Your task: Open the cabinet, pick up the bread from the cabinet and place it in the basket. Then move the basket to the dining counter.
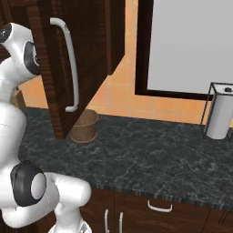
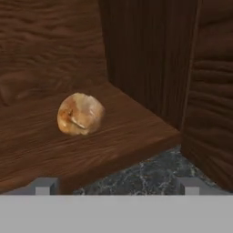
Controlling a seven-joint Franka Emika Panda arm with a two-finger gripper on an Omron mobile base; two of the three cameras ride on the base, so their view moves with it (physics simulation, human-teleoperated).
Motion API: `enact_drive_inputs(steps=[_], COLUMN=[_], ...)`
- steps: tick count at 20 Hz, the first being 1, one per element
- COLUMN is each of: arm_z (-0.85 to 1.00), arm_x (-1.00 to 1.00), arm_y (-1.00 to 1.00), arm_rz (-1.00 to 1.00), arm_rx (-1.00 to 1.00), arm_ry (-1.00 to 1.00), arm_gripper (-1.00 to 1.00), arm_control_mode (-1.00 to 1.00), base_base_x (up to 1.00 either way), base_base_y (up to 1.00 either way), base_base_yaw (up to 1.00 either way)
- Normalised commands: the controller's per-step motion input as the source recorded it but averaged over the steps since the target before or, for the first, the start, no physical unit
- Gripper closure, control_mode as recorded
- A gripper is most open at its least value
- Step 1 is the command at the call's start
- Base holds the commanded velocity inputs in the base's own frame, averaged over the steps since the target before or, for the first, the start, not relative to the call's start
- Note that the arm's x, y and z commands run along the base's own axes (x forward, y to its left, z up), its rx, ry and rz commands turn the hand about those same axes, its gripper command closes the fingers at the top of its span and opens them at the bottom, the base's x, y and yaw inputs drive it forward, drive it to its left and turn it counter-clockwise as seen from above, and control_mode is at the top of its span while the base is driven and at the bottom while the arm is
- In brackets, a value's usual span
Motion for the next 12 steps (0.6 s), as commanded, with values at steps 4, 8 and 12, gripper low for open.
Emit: enact_drive_inputs(steps=[4, 8, 12], arm_z=[0.38, -0.38, -0.58], arm_x=[1.00, 0.24, 0.56], arm_y=[0.13, 0.03, 0.29], arm_rz=[0.27, 0.27, 0.14], arm_rx=[-0.05, -0.16, -0.04], arm_ry=[0.45, 0.10, -0.03], arm_gripper=[-1.00, -1.00, -1.00], arm_control_mode=[-1.00, -1.00, -1.00], base_base_x=[0.00, 0.00, 0.00], base_base_y=[0.00, 0.00, 0.00], base_base_yaw=[0.00, 0.00, 0.00])
